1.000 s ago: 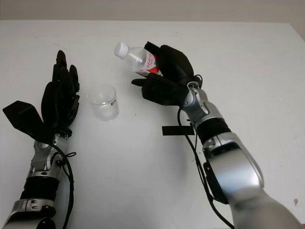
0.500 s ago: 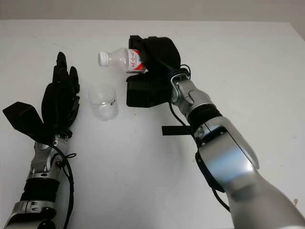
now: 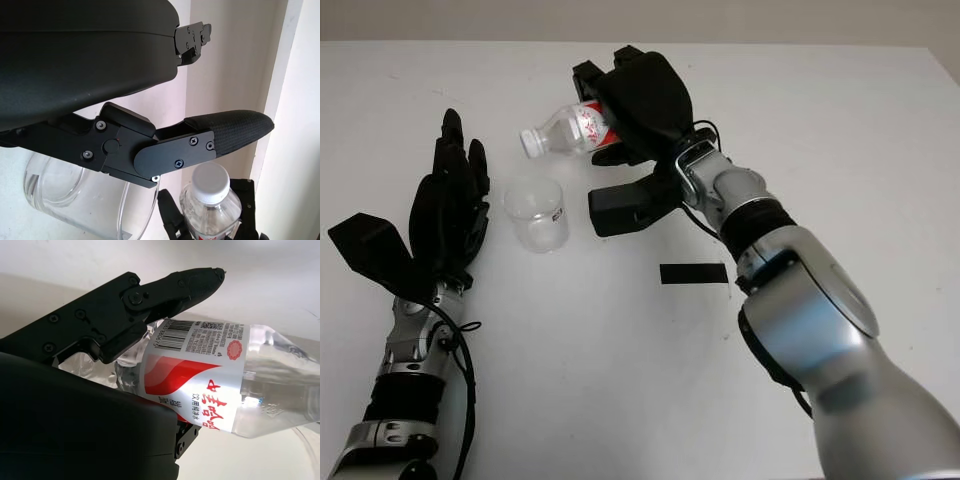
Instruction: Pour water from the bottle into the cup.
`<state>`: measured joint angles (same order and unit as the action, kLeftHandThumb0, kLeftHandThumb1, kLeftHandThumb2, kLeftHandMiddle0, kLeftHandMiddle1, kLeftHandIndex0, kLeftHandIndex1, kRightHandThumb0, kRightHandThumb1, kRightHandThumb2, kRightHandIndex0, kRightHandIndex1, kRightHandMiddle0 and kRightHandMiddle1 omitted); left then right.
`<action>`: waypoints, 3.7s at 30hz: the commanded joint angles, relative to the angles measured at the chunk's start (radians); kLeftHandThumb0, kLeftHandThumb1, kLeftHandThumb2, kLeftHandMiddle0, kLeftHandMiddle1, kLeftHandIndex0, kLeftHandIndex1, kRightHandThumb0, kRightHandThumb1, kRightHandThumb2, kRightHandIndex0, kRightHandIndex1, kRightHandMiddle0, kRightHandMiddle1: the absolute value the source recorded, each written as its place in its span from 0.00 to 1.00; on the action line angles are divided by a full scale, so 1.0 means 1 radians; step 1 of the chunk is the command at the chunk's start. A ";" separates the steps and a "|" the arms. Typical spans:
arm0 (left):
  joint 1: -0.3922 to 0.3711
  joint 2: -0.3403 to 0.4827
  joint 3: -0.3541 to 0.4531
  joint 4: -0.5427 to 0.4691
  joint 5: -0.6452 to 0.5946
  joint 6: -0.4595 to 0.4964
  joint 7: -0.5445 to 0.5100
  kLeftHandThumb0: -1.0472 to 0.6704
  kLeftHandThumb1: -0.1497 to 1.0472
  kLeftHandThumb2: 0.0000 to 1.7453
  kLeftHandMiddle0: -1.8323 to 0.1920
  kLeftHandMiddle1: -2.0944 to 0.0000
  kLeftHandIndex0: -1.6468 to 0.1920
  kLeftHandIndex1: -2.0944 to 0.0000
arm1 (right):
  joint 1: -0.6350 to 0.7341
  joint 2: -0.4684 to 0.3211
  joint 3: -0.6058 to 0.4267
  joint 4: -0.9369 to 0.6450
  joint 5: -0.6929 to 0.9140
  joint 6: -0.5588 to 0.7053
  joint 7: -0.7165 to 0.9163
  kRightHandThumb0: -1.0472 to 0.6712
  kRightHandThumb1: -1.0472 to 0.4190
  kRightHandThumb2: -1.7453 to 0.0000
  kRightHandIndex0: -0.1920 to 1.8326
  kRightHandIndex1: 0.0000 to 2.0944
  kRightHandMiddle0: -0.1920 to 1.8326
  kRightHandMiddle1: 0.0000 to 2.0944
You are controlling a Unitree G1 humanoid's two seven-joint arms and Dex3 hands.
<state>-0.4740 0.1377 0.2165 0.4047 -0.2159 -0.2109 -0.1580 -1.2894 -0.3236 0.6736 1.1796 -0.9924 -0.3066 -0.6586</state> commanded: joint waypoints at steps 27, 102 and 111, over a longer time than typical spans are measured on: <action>0.010 -0.009 -0.007 -0.031 0.002 0.008 0.009 0.13 1.00 0.41 1.00 1.00 1.00 1.00 | -0.075 -0.038 0.129 0.027 -0.124 -0.042 -0.236 0.31 0.00 0.81 0.71 1.00 0.44 1.00; 0.061 0.005 -0.009 -0.087 -0.011 0.047 -0.038 0.13 1.00 0.41 1.00 1.00 1.00 1.00 | 0.888 0.064 -0.729 -1.324 1.193 0.789 0.830 0.37 0.00 0.77 0.75 1.00 0.57 1.00; 0.060 0.012 -0.009 -0.088 -0.016 0.051 -0.045 0.13 1.00 0.40 1.00 1.00 1.00 1.00 | 1.019 0.130 -0.738 -1.354 1.193 0.672 0.830 0.36 0.00 0.77 0.75 1.00 0.58 1.00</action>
<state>-0.4290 0.1428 0.2055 0.3358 -0.2298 -0.1617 -0.1990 -0.2950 -0.2057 -0.0543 -0.1393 0.1927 0.3966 0.1654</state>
